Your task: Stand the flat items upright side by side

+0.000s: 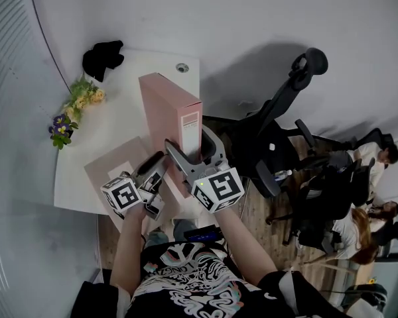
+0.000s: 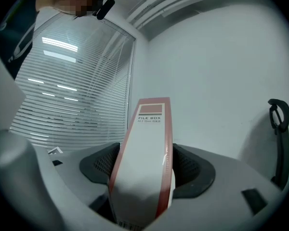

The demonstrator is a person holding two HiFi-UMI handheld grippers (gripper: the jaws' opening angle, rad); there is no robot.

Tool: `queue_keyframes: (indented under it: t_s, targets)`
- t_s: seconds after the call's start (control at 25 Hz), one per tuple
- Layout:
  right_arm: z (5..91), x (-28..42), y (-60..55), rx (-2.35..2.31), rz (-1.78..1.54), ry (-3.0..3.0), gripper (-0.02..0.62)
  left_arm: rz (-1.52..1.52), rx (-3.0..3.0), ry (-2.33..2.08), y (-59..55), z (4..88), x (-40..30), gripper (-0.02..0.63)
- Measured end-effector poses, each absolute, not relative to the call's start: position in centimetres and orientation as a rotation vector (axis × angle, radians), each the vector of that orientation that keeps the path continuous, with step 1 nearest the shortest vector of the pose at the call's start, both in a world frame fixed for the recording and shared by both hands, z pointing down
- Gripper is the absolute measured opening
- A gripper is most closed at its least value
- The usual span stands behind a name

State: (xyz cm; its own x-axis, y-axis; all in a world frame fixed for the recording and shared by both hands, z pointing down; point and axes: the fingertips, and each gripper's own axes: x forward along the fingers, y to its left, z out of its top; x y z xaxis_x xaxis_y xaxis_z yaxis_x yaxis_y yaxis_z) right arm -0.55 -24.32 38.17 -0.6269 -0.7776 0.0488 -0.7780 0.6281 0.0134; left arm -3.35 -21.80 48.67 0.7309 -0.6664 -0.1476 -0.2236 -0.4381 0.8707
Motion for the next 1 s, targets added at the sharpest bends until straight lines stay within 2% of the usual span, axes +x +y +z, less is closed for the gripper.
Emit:
queue_keyframes:
  t_s: [0.52, 1.0]
  targets:
    - [38.6, 0.3, -23.4, 1.338, 0.043, -2.786, 0.334, -0.562, 2.022, -0.668, -21.2, 49.0, -2.7, 0.196]
    - [43.9, 1.5, -22.3, 1.283, 0.106, -2.592, 0.31, -0.503, 2.04, -0.648, -20.4, 49.4, -2.0, 0.195]
